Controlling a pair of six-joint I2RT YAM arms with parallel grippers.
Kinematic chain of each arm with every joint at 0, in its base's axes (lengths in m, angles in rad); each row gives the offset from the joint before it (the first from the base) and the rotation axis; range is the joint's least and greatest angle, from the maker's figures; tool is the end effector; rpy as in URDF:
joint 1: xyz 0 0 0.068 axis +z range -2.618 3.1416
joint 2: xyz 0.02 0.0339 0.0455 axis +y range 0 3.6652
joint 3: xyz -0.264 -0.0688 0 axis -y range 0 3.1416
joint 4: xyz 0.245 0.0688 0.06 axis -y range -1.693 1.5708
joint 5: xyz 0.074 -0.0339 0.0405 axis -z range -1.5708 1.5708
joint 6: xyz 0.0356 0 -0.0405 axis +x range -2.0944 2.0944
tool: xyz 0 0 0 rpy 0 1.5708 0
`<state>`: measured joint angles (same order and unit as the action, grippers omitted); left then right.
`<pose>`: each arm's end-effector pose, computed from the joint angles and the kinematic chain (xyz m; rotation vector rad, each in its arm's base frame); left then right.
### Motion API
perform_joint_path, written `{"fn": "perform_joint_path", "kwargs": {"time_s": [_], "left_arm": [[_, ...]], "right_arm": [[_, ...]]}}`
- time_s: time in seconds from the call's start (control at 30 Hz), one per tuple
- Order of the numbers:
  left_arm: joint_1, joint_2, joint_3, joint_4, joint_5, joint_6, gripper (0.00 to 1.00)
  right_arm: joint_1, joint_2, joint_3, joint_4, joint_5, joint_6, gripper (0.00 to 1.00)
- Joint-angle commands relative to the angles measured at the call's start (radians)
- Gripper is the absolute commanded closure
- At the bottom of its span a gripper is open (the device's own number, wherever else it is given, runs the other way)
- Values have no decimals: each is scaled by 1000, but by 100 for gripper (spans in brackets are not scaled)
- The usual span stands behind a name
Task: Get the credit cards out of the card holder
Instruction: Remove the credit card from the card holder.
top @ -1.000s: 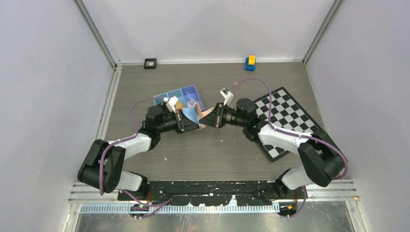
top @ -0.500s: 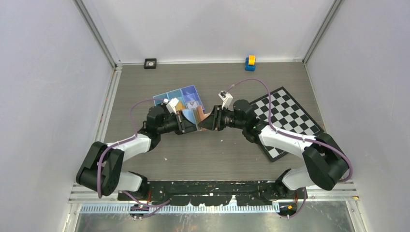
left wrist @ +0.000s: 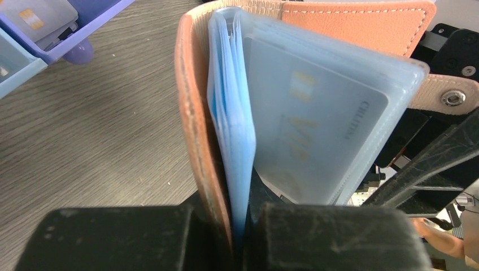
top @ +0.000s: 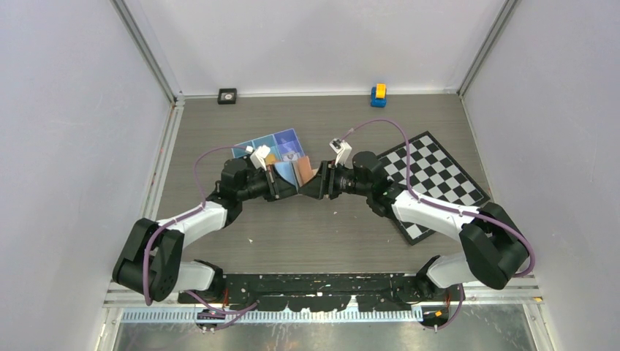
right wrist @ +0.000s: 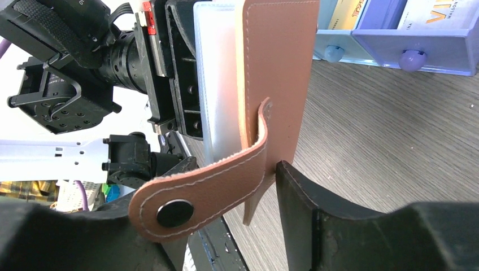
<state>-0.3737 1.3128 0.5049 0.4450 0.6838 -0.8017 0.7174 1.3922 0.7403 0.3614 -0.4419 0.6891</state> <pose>0.2341 -0.1160 0.1971 0.0570 2.1270 -1.4025 0.2206 0.2126 0.2419 -0.3712 2.0408 1.3359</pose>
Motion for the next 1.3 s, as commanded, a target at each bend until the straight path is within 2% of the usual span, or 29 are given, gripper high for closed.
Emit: {"fn": "perform_joint_path", "kwargs": {"time_s": [0.0,0.3,0.57,0.67,0.9,1.0,1.13,1.27], "left_arm": [[-12,-13,48,-8,-13,35,100],[-33,-16,68,-62,-42,66,100],[-40,-14,77,-85,-50,80,100],[-40,-14,78,-85,-49,80,100],[-42,-13,76,-72,-40,78,100],[-44,-12,75,-62,-31,76,100],[-50,-12,77,-57,-26,76,100],[-53,-15,77,-55,-27,79,100]], "right_arm": [[7,-24,0,13,3,-18,39],[20,-23,21,-51,56,-48,36],[26,-19,30,-75,80,-57,39],[26,-24,27,-68,74,-56,49],[26,-46,7,-28,57,-47,54],[26,-48,1,-9,41,-42,55],[25,-56,-7,5,46,-37,48],[27,-59,1,-31,83,-46,55]]}}
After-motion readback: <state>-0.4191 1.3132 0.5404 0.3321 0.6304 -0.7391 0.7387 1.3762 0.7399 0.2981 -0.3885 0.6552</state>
